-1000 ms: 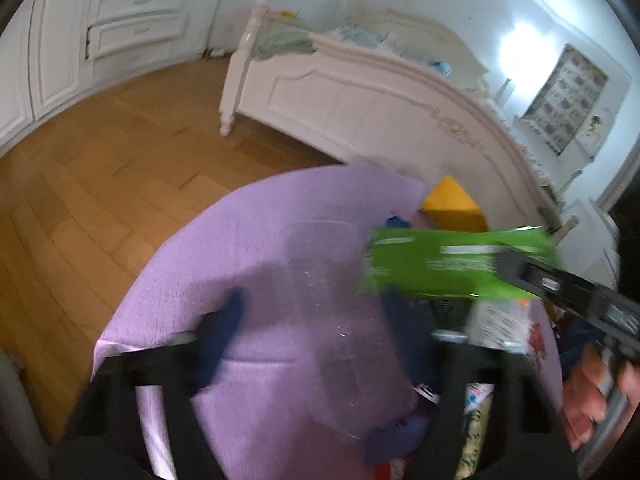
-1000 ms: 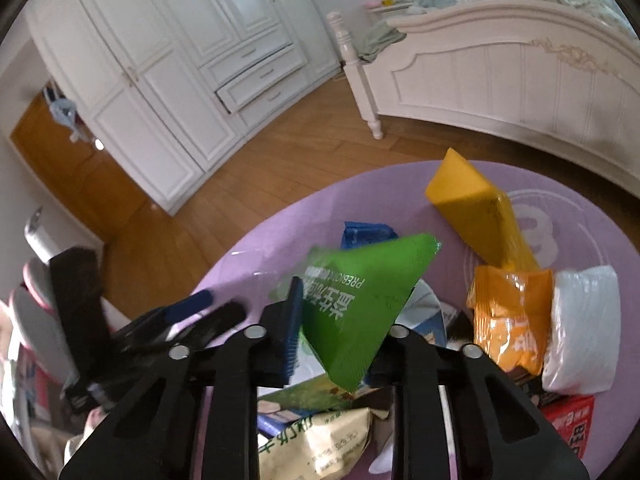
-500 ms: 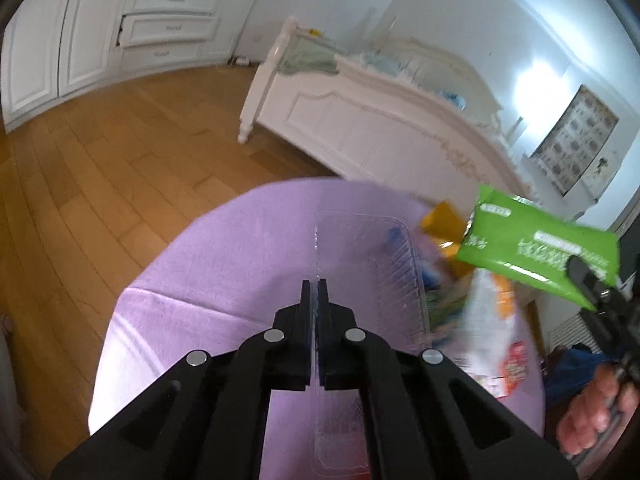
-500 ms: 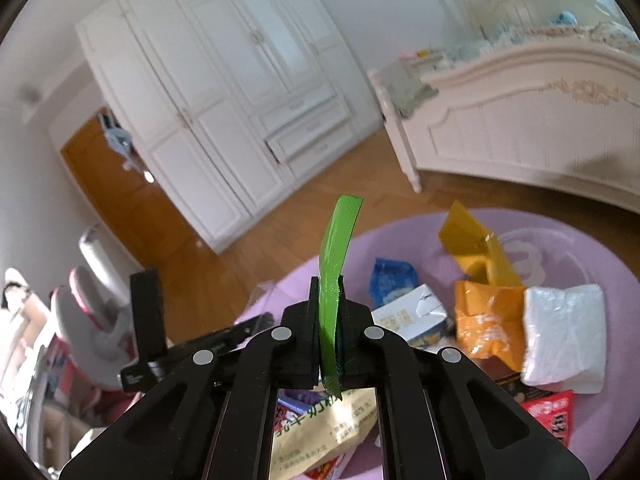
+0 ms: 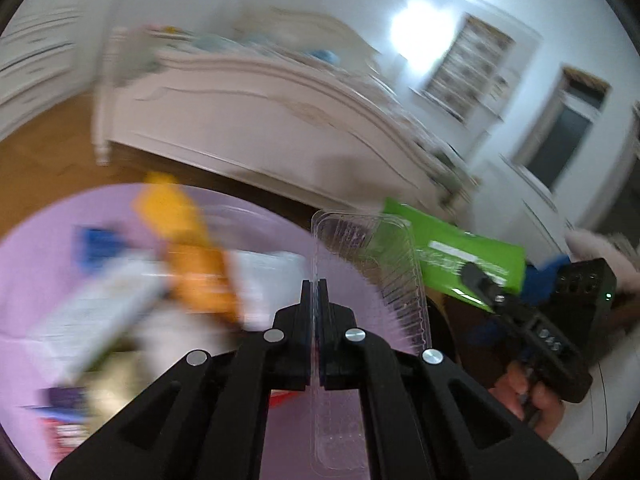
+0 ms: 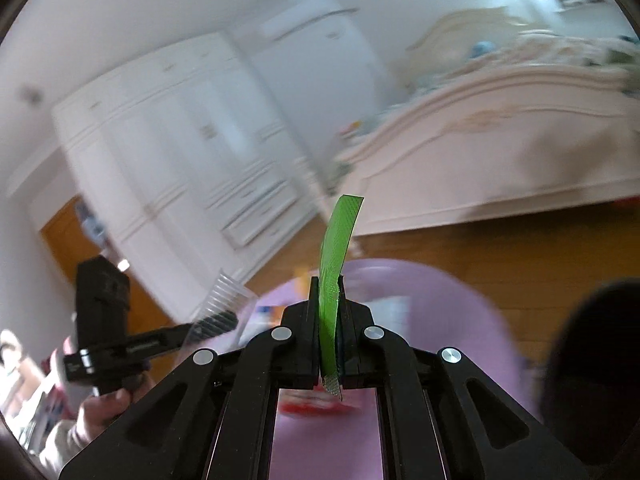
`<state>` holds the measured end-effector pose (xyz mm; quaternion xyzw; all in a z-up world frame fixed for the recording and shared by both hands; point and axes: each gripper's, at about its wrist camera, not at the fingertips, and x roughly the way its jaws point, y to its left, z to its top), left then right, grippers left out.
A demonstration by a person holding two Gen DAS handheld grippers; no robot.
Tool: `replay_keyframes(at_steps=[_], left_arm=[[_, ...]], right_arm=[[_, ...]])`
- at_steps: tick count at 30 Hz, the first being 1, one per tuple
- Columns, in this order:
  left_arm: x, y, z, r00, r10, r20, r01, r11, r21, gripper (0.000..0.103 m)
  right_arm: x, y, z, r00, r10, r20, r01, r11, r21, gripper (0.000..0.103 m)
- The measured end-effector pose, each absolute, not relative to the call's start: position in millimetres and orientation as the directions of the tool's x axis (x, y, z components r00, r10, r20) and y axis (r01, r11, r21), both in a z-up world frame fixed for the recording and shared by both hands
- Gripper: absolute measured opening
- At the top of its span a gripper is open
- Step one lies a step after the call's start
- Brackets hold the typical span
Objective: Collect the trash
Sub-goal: 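Carry the tray and green strip with both grippers over the black bin, then open both grippers to drop the items into the black bin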
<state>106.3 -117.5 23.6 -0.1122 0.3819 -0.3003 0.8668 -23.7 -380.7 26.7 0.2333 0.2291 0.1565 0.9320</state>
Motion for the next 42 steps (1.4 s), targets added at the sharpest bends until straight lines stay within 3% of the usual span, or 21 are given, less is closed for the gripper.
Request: replay_keyframes(at_steps=[11,24,25,27,28,29,31,32,33,37,39,42], left_arm=[[129,-296,-39,0.279,-0.661,-0.696,0.59,0.69,-0.419,0.003],[134,-376,-78,0.201,-0.592,-0.78,0.615,0.696,-0.37,0.003],[133,-378,-79,0.205,-0.582,-0.787,0.617,0.701,-0.357,0.006],[133,-381,-80,0.2,-0.566,-0.8,0.626,0.702,-0.34,0.008],[134,-384,-81,0.198,-0.56,-0.805,0.629,0.702,-0.334,0.01],[132,-383,-81,0.197,-0.554,-0.809,0.635,0.701,-0.325,0.015],[132,-380,-80,0.205,-0.551,-0.809,0.642,0.7,-0.314,0.04],[131,-380,-79,0.22,-0.553,-0.804,0.64,0.703,-0.309,0.059],[129,-375,-73,0.248,-0.557,-0.792,0.638,0.71,-0.299,0.067],[121,-360,-54,0.291,-0.575,-0.765,0.647,0.707,-0.285,0.07],[115,-347,-43,0.326,-0.583,-0.745,0.648,0.711,-0.273,0.081],[105,-321,-25,0.392,-0.589,-0.706,0.643,0.725,-0.248,0.084]], right_arm=[[-60,-514,-72,0.836,0.184,-0.517,0.148,0.832,0.535,0.006],[-58,-558,-138,0.759,0.137,-0.636,0.296,0.797,0.526,0.007],[-58,-559,-141,0.752,0.14,-0.644,0.301,0.797,0.524,0.011],[-58,-561,-142,0.746,0.133,-0.652,0.312,0.795,0.52,0.03],[-61,-562,-144,0.748,0.127,-0.652,0.32,0.791,0.521,0.049],[-64,-563,-145,0.75,0.119,-0.65,0.329,0.786,0.523,0.06],[-67,-567,-144,0.754,0.118,-0.646,0.333,0.779,0.531,0.062],[-64,-565,-141,0.753,0.117,-0.647,0.333,0.78,0.53,0.062],[-65,-564,-140,0.753,0.111,-0.648,0.335,0.783,0.524,0.062],[-60,-552,-128,0.76,0.11,-0.641,0.319,0.796,0.515,0.062],[-55,-542,-119,0.767,0.116,-0.63,0.3,0.804,0.513,0.067],[-50,-525,-105,0.779,0.135,-0.613,0.259,0.821,0.509,0.07]])
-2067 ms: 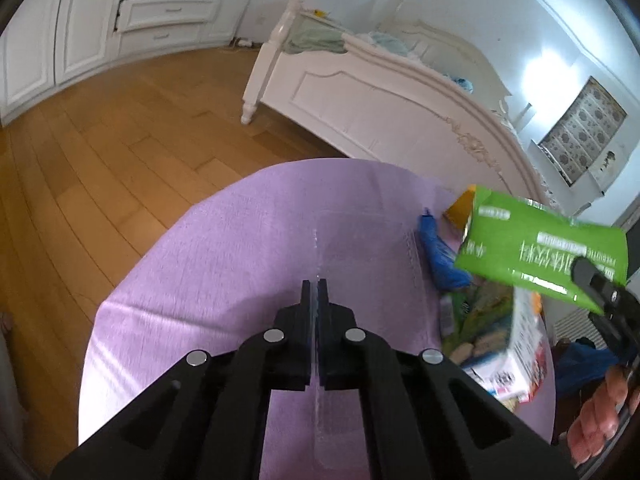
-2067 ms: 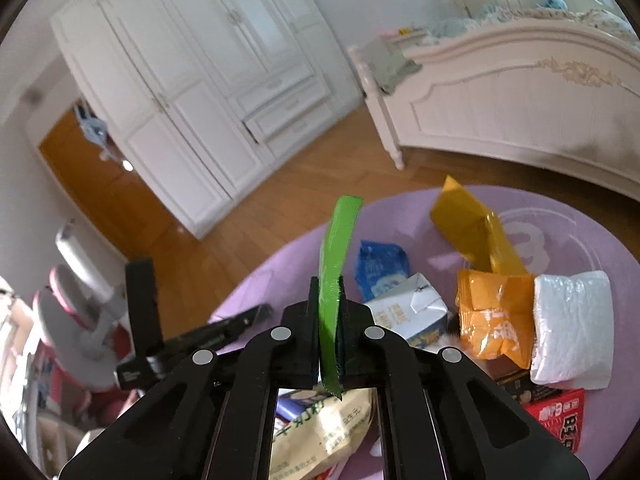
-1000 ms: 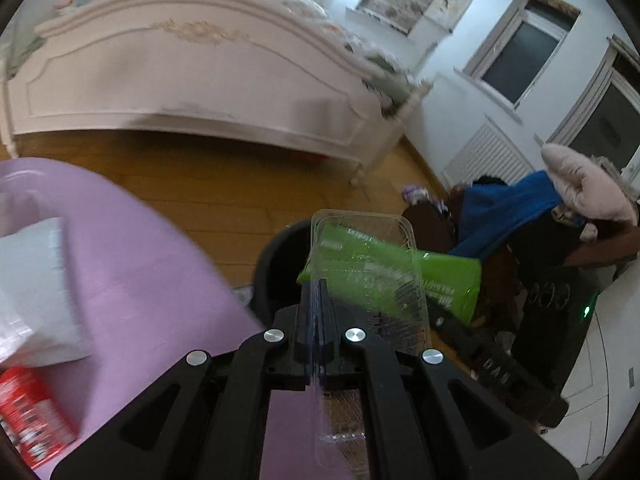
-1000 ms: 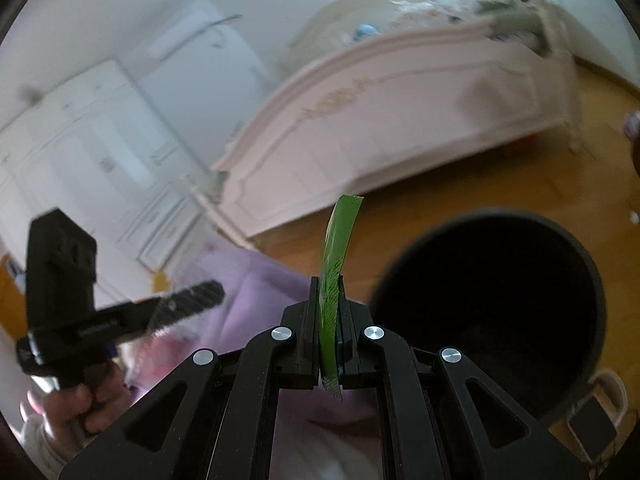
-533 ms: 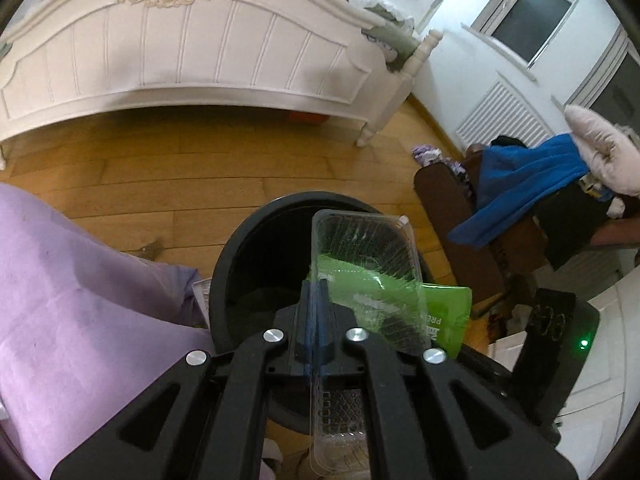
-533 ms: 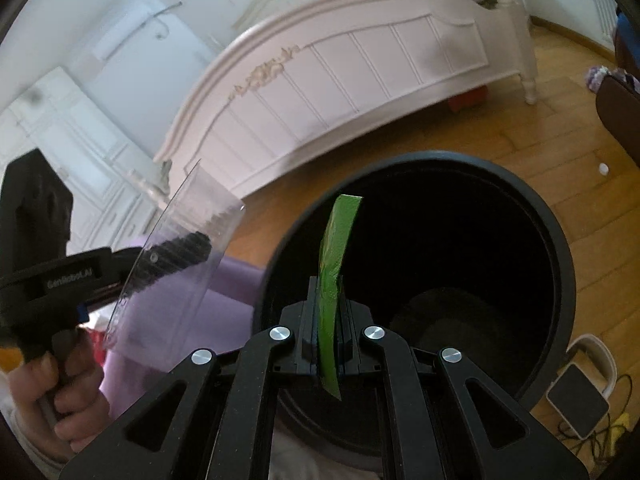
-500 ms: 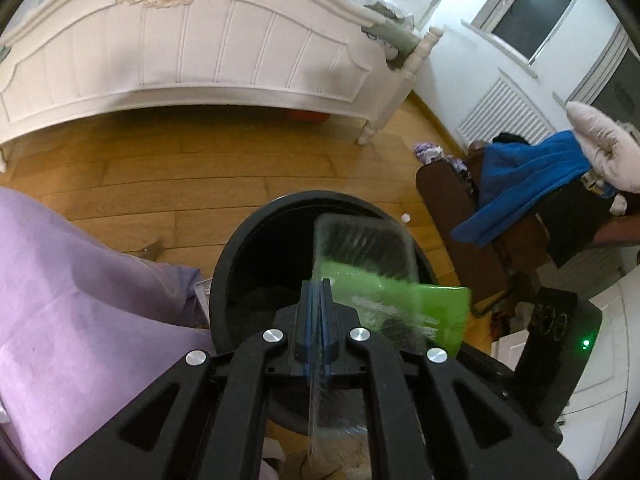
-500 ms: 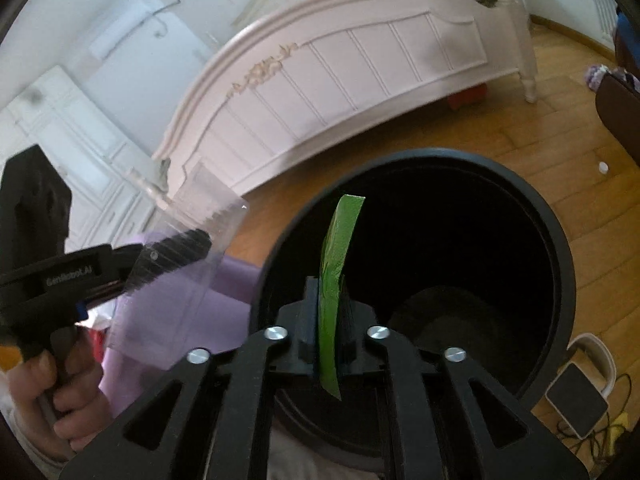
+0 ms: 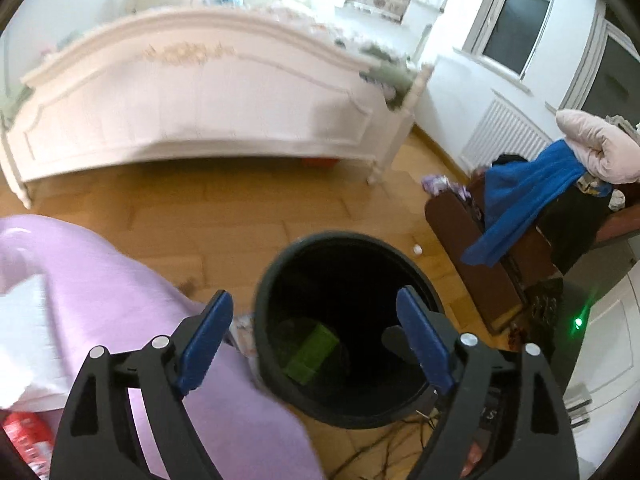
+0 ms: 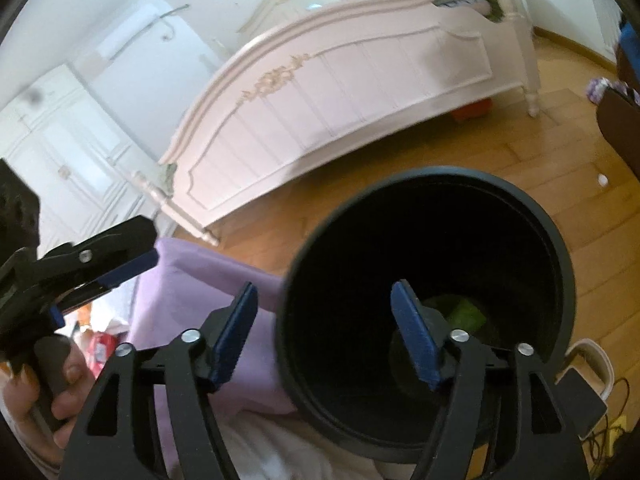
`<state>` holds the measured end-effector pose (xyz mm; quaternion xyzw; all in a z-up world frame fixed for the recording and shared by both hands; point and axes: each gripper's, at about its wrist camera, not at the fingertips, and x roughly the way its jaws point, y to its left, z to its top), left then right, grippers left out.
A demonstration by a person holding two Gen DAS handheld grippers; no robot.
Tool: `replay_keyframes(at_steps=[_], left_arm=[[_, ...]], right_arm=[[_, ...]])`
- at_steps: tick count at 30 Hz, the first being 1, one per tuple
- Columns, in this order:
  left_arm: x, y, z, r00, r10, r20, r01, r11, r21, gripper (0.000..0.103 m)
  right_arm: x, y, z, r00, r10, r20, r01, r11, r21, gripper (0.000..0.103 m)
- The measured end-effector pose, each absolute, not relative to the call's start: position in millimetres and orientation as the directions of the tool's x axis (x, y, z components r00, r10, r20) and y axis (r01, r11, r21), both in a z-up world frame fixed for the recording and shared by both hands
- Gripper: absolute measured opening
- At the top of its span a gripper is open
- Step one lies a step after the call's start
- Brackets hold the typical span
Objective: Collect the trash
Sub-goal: 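Move both grippers back to the trash pile on the table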
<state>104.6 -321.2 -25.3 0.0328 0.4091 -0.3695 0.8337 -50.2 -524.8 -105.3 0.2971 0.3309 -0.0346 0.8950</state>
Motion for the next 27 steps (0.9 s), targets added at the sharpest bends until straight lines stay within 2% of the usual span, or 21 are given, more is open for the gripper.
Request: replay_keyframes(at_steps=[8,16,21,24,27], left_arm=[[93,-232,5,0.515,-0.545,-0.662,0.562,0.797,-0.22,0.084],[95,-90,28,0.676,-0.356,-0.645,0.357,0.924,-0.136,0.084],[109,-25,20,0.68,-0.24,-0.693,0.271,0.96,-0.067,0.084],[118,-7,7,0.652,-0.221,-0.725,0.281,0.959,-0.04,0.084],[128,3,-5,0.614,-0.253,-0.748,0.317,0.946,-0.06,0.084]], right_arm=[[-14,-451,-61,0.775,0.249,-0.581,0.067,0.882,0.467,0.079],[40,-356,-32,0.677,0.451,-0.582,-0.15,0.859,0.49,0.092],[81,-310,-31,0.591,0.494,-0.638,-0.184,0.852,0.49,0.095],[101,-293,-37,0.55,0.462,-0.696,-0.17,0.877,0.449,0.095],[122,-276,-46,0.498,0.439,-0.748,-0.159,0.894,0.418,0.095]])
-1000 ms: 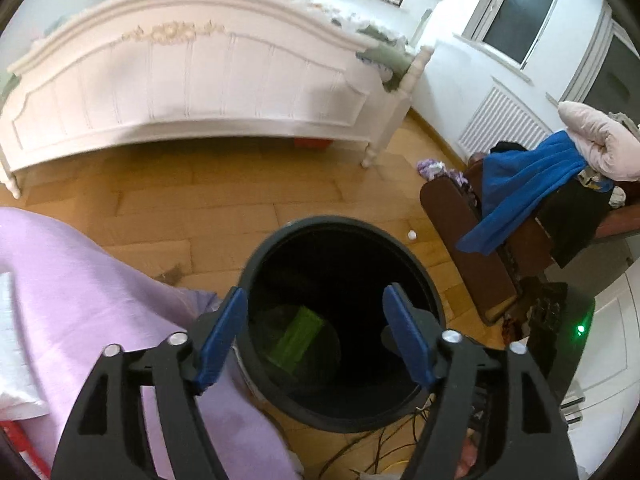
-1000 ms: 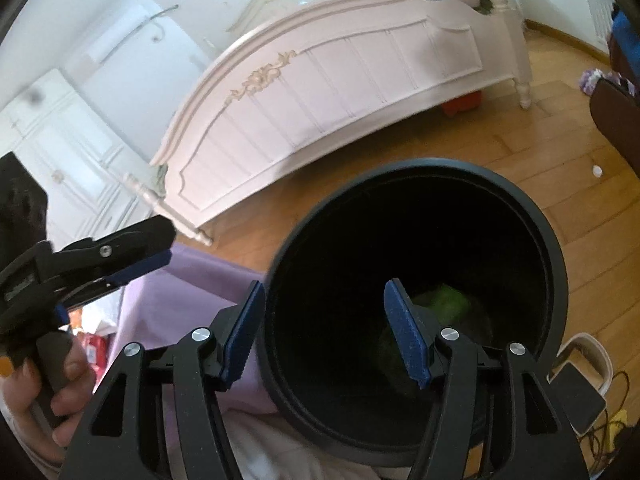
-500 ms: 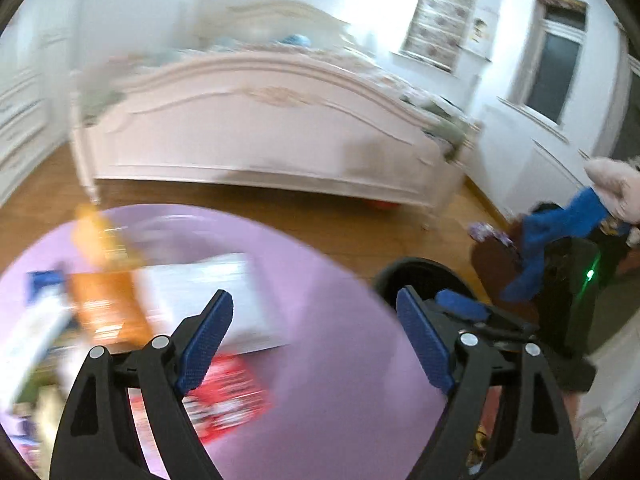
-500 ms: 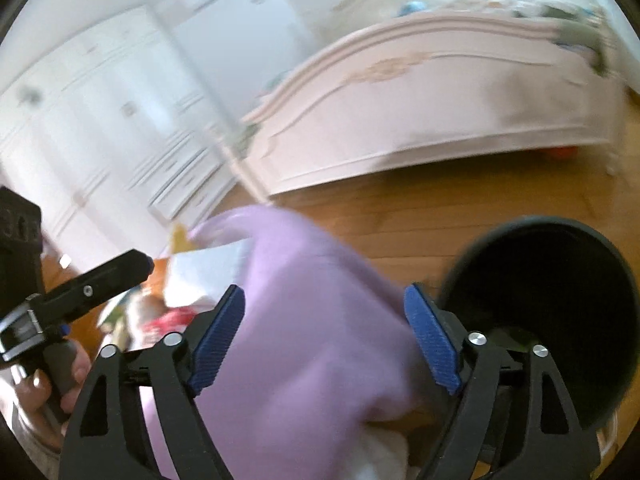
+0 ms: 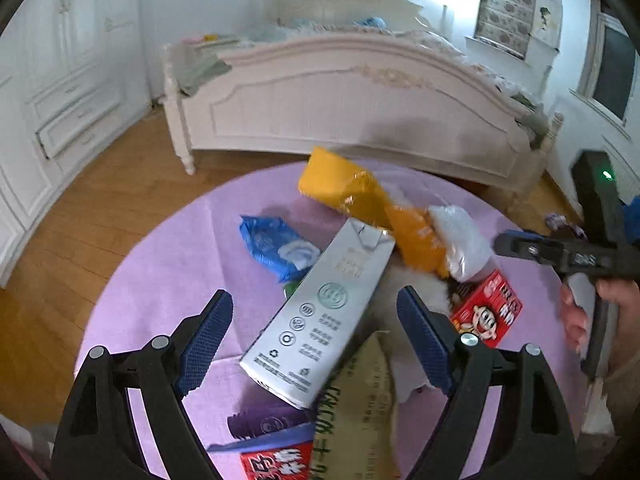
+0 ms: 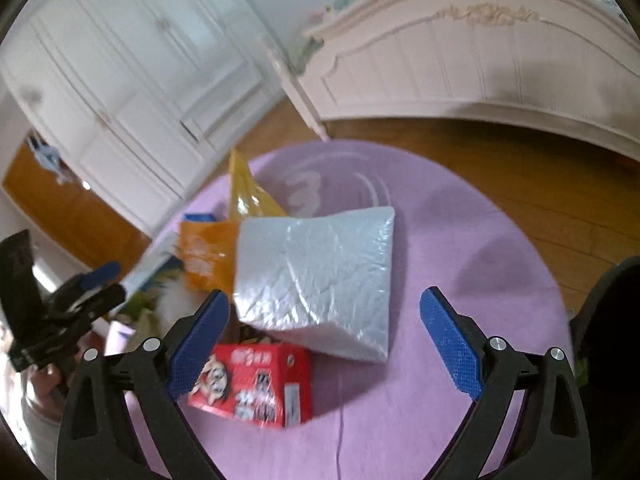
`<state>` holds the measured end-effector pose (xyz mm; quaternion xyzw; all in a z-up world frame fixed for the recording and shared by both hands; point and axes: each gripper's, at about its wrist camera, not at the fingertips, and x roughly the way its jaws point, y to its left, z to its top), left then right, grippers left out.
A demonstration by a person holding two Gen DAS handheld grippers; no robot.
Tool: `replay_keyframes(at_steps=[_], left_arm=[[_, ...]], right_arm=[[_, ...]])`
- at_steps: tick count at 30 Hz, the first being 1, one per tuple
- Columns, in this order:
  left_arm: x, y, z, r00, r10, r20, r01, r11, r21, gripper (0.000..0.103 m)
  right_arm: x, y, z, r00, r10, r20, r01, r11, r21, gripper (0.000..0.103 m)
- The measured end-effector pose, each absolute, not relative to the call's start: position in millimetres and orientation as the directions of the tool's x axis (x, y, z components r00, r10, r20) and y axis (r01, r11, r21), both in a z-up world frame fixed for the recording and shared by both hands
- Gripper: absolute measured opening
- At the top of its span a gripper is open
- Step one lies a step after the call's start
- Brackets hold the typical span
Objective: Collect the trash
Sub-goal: 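Move both grippers back to the trash pile on the table, then grasp the white milk carton with left gripper while right grasps white plastic bag, then carry the carton and plastic bag with both grippers over the bin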
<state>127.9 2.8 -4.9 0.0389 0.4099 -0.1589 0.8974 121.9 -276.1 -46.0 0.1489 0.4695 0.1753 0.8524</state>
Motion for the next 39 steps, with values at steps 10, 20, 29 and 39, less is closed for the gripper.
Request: replay_keyframes(at_steps=[10,20,29,39], left_arm=[[142,1,-30,0.541,-0.31,-0.782,0.395,0.914,-0.089,0.073],[129,15,-23,0.574,-0.351,-0.74,0.349,0.922,-0.167,0.042],[101,20,19,0.666,-0.41,-0.623,0.317,0.912,-0.261,0.043],[91,-54,38,0.633,-0.517,-0.576,0.414,0.855,-0.313,0.043]], right_arm=[[144,-247,-55,0.428,0.435,-0.792,-0.18,0.9,0.397,0.098],[141,-237,-51,0.474,0.397,-0.786,-0.239,0.917,0.319,0.064],[97,-279,-16,0.619,0.47,-0.629,-0.204,0.87,0.45,0.053],[30,-343,26,0.778,0.431,-0.457,-0.188,0.854,0.485,0.054]])
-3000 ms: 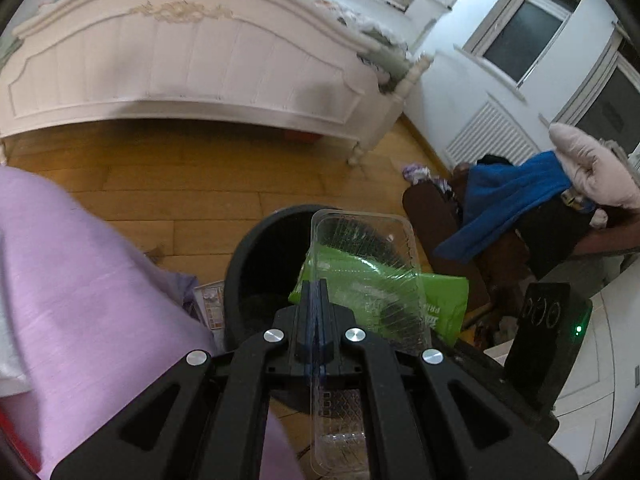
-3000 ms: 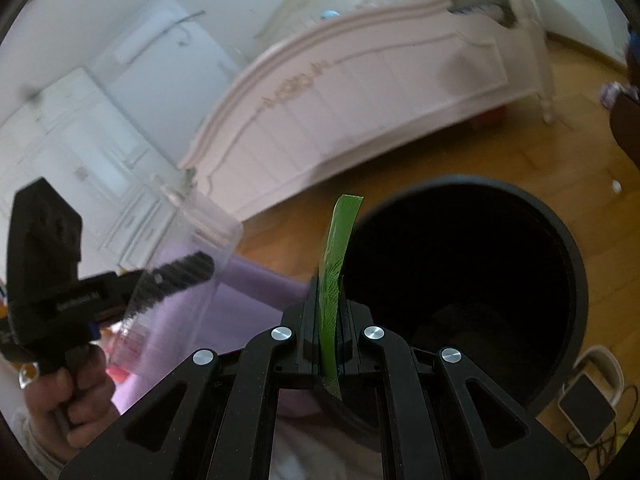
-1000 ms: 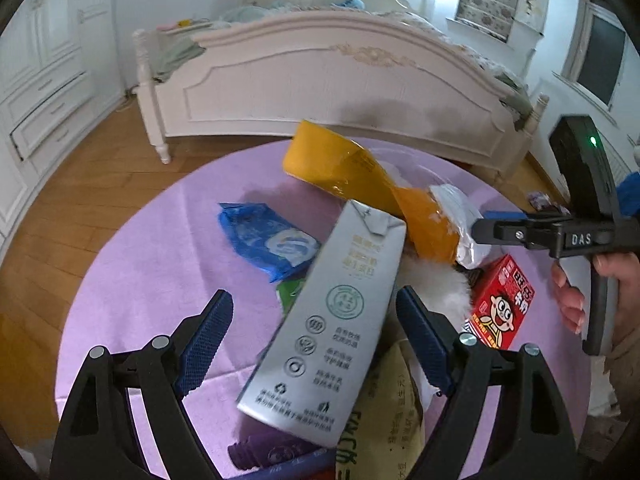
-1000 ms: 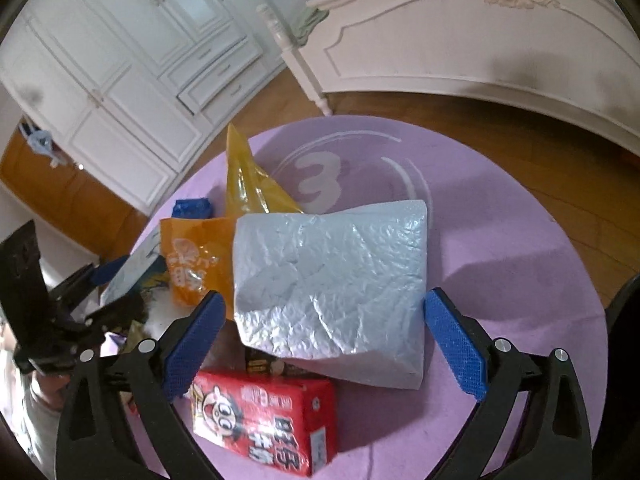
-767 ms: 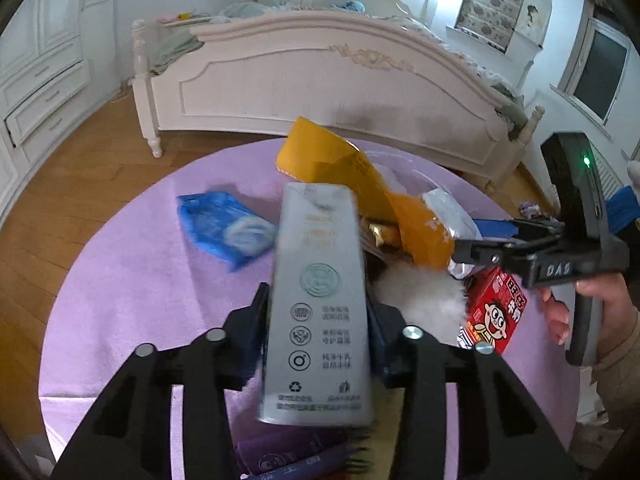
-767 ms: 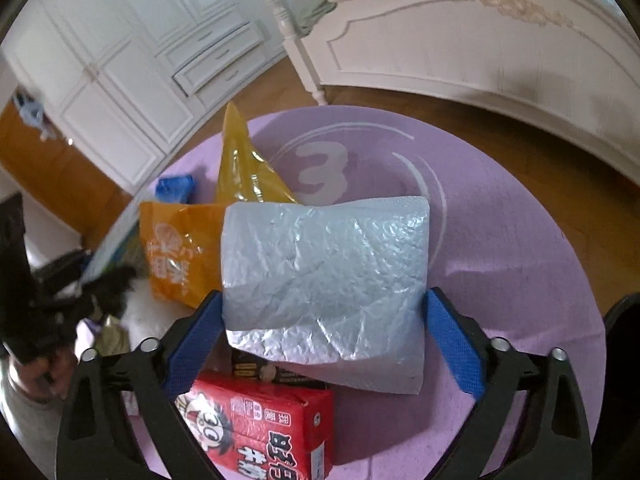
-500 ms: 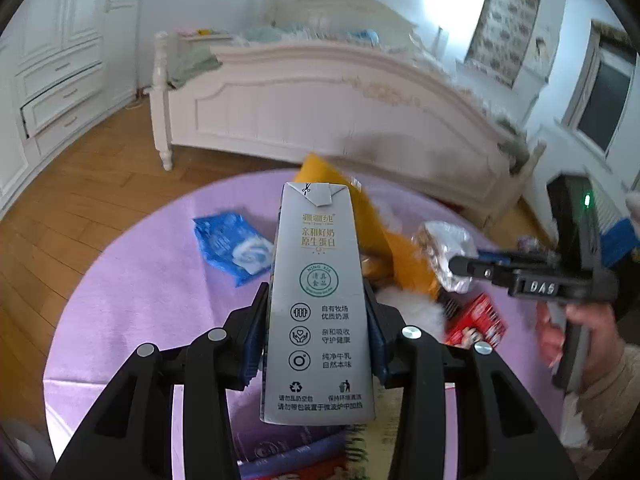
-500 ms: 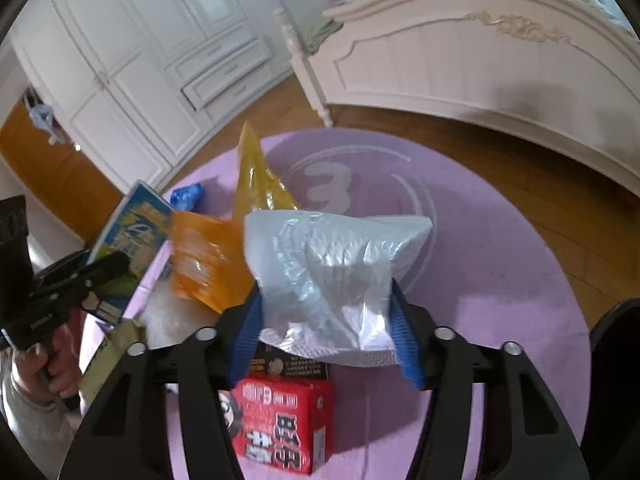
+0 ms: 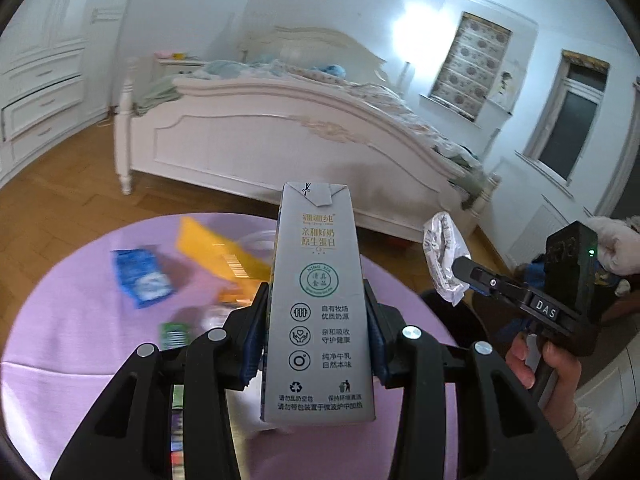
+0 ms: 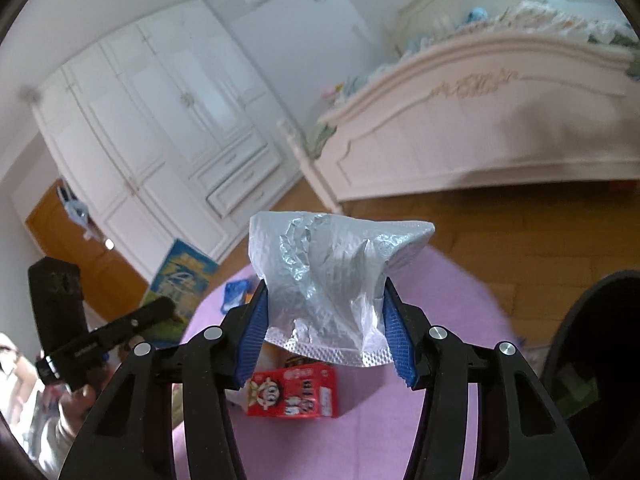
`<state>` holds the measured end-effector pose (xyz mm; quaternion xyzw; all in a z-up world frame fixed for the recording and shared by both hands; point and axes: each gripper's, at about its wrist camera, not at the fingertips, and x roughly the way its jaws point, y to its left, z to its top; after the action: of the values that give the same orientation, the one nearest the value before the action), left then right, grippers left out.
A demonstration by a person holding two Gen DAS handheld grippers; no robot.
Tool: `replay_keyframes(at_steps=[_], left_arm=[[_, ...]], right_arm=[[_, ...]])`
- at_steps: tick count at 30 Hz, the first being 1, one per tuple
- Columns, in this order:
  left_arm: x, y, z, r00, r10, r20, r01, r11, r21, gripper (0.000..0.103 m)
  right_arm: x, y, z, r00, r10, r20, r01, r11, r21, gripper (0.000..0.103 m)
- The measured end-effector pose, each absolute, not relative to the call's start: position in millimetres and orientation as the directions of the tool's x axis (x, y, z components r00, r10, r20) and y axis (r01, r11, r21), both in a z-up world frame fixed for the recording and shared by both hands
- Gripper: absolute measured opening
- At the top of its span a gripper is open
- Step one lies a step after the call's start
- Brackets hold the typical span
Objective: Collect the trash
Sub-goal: 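Carry the carton and plastic bag with both grippers over the bin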
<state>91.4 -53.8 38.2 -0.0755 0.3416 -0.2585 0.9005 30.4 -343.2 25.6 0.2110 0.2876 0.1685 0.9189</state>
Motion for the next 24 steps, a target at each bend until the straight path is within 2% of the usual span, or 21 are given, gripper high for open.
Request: replay_keyframes(at_steps=[8,17,24], left_arm=[[95,-148,24,0.527,-0.599,-0.603,0.521,0.788,-0.327,0.043],[95,-252,-3,0.39,-0.651,-0.651,0.634,0.703,-0.323,0.043],[93,-307,-26,0.309,-0.655,-0.689,0.683,0.657,-0.319,0.043]], right_arm=[[-12,-431,20,0.839,0.328,-0.435,-0.063,0.851,0.521,0.054],[-44,-523,-22,0.854,0.21,-0.476,0.12,0.812,0.571,0.054],[-47,-548,-65,0.834,0.176,-0.524,0.213,0.772,0.599,0.054]])
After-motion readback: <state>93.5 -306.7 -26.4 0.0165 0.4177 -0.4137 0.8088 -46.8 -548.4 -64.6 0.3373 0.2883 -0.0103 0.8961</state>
